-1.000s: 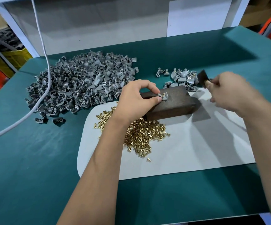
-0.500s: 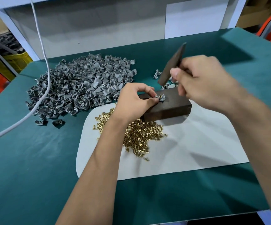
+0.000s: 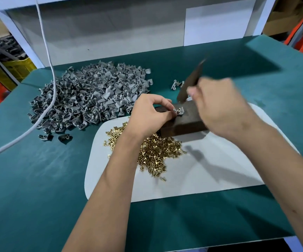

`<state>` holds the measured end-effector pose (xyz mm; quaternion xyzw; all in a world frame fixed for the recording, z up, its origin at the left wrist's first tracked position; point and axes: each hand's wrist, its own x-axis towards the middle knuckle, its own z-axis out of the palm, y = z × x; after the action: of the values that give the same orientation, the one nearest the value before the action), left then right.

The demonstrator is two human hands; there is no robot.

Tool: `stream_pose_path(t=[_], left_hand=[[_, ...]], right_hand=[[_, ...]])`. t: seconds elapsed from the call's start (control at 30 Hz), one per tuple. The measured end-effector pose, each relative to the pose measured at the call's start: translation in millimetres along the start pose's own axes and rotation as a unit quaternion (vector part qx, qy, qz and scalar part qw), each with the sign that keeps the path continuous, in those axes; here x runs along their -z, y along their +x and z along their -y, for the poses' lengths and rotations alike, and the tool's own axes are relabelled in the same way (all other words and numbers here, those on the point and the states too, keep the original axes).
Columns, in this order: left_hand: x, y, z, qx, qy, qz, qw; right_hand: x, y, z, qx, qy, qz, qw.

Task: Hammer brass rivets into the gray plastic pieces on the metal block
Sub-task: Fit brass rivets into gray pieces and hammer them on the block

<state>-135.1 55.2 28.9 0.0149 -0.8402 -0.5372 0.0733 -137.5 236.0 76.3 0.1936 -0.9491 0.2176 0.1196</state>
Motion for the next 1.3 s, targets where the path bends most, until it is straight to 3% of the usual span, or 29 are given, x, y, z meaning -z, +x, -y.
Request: stream_pose_path(t=[0.07, 0.13, 0.23, 0.27, 0.4, 0.47, 0.57, 0.73, 0.8, 0.87, 0.9, 1.03, 1.1, 1.2, 1.3], left_hand=[[-0.4, -0.5, -0.2, 0.004, -0.011, 0.001, 1.0], [-1.0, -0.4, -0.2, 0.005, -0.009, -0.005, 1.0], [-1.0, 0.8, 1.0, 0.009, -0.004, -0.002, 1.0], [-0.7, 0.9, 1.4, 0.009, -0.004, -0.002, 1.0], [-0.4, -0.9, -0.8, 0.006, -0.01, -0.002, 1.0], [-0.3, -1.4, -1.2, 0.009, -0.002, -0.006, 1.0], [-0.8, -0.1, -0.4, 0.009, -0.001, -0.002, 1.0], [0.9, -1.1, -1.7, 0.004, 0.004, -0.002, 1.0], [0.8, -1.8, -2.1, 0.007, 0.009, -0.001, 1.0], [0.9, -0.8, -1.5, 0.01, 0.008, 0.002, 1.0], [1.6, -0.6, -1.1, 0.009, 0.007, 0.0, 1.0], [1.6, -1.7, -2.5, 0.012, -0.002, 0.002, 1.0], [1.1, -2.7, -2.6, 0.014, -0.004, -0.002, 1.0], [1.6, -1.5, -1.1, 0.011, 0.003, -0.002, 1.0], [2.4, -1.9, -0.2, 0.005, 0.002, -0.001, 1.0]], right_hand=[[-2.4, 1.0, -0.3, -0.027, -0.054, 0.074, 0.995], [6.6, 6.9, -1.7, -0.036, -0.077, 0.08, 0.993], [9.7, 3.3, -2.3, -0.018, -0.005, -0.07, 0.997], [7.7, 0.1, 2.4, -0.009, -0.003, -0.086, 0.996], [0.4, -1.5, 10.2, -0.039, -0.112, 0.082, 0.99], [9.3, 6.6, 7.1, -0.056, -0.123, 0.087, 0.987], [9.5, 2.0, 7.3, -0.049, -0.068, -0.043, 0.996], [1.7, 4.0, 12.5, -0.043, -0.134, 0.093, 0.986], [9.6, 10.9, 10.9, -0.054, -0.129, 0.055, 0.989], [9.0, 7.2, 13.8, -0.058, -0.068, -0.053, 0.995], [5.7, 5.6, 17.3, -0.052, -0.063, -0.064, 0.995], [-1.0, 6.5, 12.3, -0.04, -0.145, 0.082, 0.985], [10.0, 12.1, 9.7, -0.048, -0.123, 0.059, 0.989], [5.4, 7.6, 15.9, -0.044, -0.076, -0.079, 0.993], [-11.5, 5.2, 15.8, -0.025, -0.125, 0.052, 0.99]])
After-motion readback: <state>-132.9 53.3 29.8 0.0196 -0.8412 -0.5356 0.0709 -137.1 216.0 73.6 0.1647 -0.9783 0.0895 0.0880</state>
